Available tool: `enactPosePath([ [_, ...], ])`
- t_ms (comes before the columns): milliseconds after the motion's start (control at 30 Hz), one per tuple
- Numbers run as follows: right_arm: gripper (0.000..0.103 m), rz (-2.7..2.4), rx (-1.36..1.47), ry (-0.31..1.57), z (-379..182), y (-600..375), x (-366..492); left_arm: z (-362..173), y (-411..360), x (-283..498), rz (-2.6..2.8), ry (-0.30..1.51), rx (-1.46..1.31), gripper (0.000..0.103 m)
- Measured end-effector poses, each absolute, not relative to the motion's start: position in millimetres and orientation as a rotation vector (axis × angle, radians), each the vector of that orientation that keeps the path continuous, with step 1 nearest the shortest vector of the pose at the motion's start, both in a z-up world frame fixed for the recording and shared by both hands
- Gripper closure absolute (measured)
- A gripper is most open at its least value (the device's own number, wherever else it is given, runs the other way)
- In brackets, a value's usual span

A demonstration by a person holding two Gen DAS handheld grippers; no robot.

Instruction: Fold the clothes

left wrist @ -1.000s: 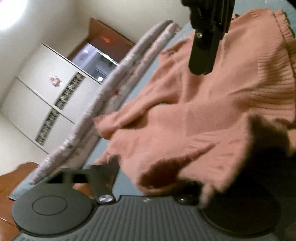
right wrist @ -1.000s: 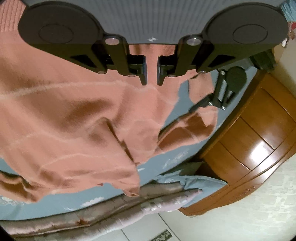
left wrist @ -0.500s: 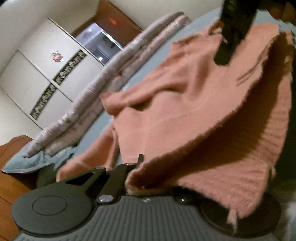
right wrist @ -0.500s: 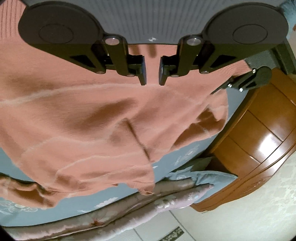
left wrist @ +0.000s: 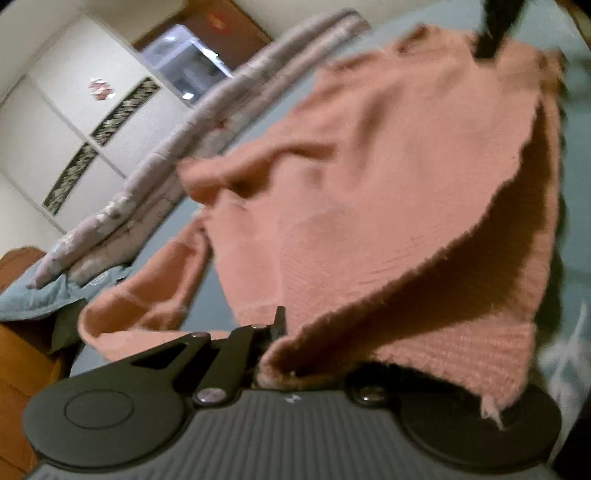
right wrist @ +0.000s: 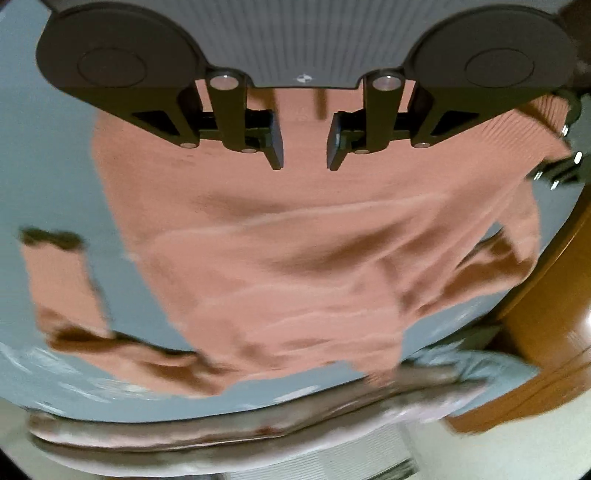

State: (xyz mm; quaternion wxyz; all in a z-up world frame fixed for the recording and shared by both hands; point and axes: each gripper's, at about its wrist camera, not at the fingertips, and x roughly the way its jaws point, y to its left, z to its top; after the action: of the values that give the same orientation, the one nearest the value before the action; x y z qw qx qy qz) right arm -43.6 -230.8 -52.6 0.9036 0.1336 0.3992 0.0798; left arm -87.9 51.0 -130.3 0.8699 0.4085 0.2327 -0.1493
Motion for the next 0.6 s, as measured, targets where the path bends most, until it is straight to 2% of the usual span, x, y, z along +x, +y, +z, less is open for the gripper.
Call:
enactPosePath([
  [267,0.071,0.035,0.32,0.781,-50.3,-274.2,-72.6,-128.4,45.0,-97.0,-0.286,0.486,0.897,0.1],
  [300,0.065,0.02,0.328,0.773,-50.0,-279.8,-75.5,-129.8,43.7,-98.9,-0.28,0.483,0.913,0.099],
  [333,0.051,-0.001,0.341,0.764,-50.3,-285.8,-78.4,-134.3,41.5,-97.9,-0.272,0.476,0.94,0.096],
  [367,0.046,-0.026,0.356,0.752,-51.0,-292.8,-81.8,-135.8,40.4,-99.3,-0.266,0.466,0.962,0.091],
  [500,0.044,-0.069,0.407,0.742,-53.6,-313.7,-92.0,-135.9,37.9,-105.9,-0.262,0.457,1.027,0.082],
  [567,0.044,-0.053,0.453,0.757,-59.5,-319.5,-95.0,-132.2,39.4,-110.6,-0.258,0.475,1.037,0.064],
  [600,0.044,-0.04,0.48,0.768,-63.8,-321.8,-95.9,-129.3,42.4,-114.0,-0.257,0.487,1.03,0.062],
])
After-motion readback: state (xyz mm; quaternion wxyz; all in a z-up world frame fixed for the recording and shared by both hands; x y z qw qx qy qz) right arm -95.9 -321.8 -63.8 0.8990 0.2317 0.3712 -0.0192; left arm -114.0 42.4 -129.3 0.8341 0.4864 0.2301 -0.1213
